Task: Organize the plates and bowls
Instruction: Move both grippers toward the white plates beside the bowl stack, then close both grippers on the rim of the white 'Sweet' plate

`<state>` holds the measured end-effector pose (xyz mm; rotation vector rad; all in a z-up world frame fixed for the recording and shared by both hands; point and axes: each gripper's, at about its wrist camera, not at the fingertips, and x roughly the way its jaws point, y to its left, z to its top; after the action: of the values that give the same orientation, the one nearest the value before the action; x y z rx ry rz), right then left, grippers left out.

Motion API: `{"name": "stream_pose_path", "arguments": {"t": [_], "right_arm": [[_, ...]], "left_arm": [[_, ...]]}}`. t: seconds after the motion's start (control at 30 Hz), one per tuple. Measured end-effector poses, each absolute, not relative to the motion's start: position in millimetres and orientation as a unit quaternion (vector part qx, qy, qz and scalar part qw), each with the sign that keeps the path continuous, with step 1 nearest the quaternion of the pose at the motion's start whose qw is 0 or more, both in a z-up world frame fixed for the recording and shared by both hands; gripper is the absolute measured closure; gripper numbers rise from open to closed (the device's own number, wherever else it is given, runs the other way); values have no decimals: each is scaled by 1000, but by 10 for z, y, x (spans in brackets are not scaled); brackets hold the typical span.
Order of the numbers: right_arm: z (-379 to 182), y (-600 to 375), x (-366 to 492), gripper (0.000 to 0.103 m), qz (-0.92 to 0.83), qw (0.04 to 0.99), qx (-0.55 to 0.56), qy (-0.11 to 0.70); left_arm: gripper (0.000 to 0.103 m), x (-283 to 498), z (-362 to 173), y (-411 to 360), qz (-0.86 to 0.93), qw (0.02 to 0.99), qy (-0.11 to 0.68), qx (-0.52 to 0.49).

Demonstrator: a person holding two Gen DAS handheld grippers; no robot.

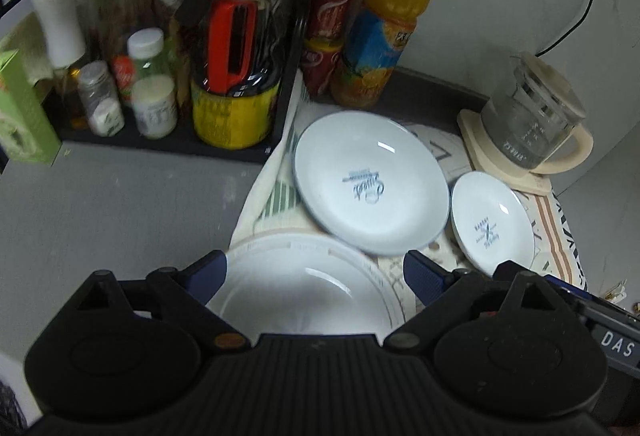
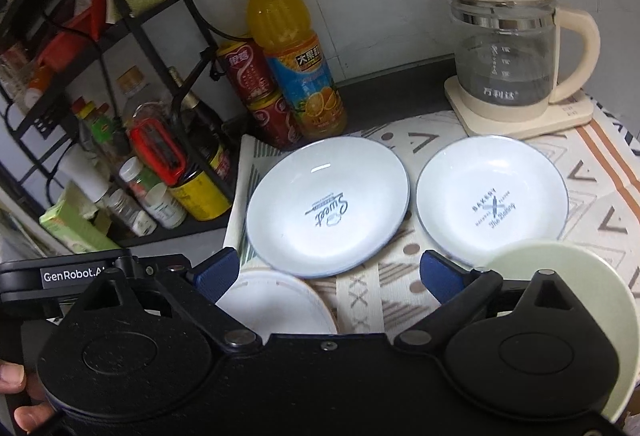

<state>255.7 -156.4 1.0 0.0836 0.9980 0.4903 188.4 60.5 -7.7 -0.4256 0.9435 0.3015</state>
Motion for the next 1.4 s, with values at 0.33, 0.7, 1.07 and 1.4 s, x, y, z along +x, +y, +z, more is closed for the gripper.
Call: {"name": "stream_pose_path", "arguments": {"t": [0.33,0.7,1.07,1.4], "right_arm": [[-234,-1291,2794,8,167,852,64,493],[-553,-1203,2971,13,96,849,97,511],[-863,-1225,3170,28,63,830,121,541],[-1172,-1182,3303,42,58,808,118,574]], "left_arm": [[13,2377,-194,819,117,861,459,-186],[17,2753,-566,1066,70,856,477,-185],[41,3077,-903,1157,43,839,506,-195],[57,3276,-1161,1140,38,827,529,-187]]}}
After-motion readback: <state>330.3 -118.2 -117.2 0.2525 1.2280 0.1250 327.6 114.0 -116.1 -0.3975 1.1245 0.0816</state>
